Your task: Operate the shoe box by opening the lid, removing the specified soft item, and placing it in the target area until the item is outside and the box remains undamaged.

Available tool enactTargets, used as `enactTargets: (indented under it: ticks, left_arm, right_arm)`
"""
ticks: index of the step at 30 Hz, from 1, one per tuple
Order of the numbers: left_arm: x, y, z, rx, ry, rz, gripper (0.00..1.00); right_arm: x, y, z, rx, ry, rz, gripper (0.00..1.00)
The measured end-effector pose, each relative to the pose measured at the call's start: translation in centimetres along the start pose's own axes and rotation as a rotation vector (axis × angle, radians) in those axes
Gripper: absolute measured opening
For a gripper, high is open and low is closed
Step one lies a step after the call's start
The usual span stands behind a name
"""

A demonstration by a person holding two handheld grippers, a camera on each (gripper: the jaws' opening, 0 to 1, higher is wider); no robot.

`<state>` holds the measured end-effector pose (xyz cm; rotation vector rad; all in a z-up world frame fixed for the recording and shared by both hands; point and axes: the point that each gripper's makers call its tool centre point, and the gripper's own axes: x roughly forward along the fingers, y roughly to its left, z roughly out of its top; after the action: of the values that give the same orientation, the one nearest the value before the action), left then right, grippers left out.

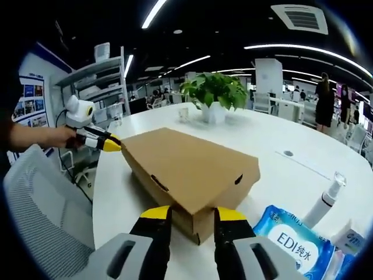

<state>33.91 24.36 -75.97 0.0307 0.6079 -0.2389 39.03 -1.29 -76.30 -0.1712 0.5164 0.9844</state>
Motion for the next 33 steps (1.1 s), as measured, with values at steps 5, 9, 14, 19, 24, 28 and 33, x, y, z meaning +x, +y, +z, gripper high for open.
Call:
enactTargets:
  ticks: [5,9,14,19,24,28,33]
  left_arm:
    - [0.4,0.0,-0.5,0.003,0.016,0.005,0.19]
    - [0.5,-0.1,-0.8,0.008,0.023,0.005,0.18]
    - [1.1,0.1,-1.0,0.02,0.04,0.002,0.18]
    - [1.8,0.5,-0.4,0.031,0.039,0.004,0.18]
    - [2.6,0.7,0.2,0.034,0.037,-0.005,0.18]
    - [3.5,0.9,0.9,0.035,0.037,-0.017,0.18]
    - [4.6,0.9,1.7,0.044,0.043,-0.029,0.18]
  right_arm:
    - [0.1,0.0,-0.5,0.015,0.012,-0.008,0.25]
    - [0.4,-0.1,-0.9,0.023,0.022,-0.015,0.24]
    - [0.6,-0.2,-1.2,0.018,0.035,-0.029,0.24]
    - [0.7,-0.3,-1.2,0.019,0.035,-0.032,0.24]
    - [0.8,-0.9,-1.1,0.024,0.034,-0.042,0.23]
    - [1.0,-1.7,-0.9,0.033,0.035,-0.052,0.23]
    - [1.2,-2.6,-0.6,0.042,0.038,-0.066,0.23]
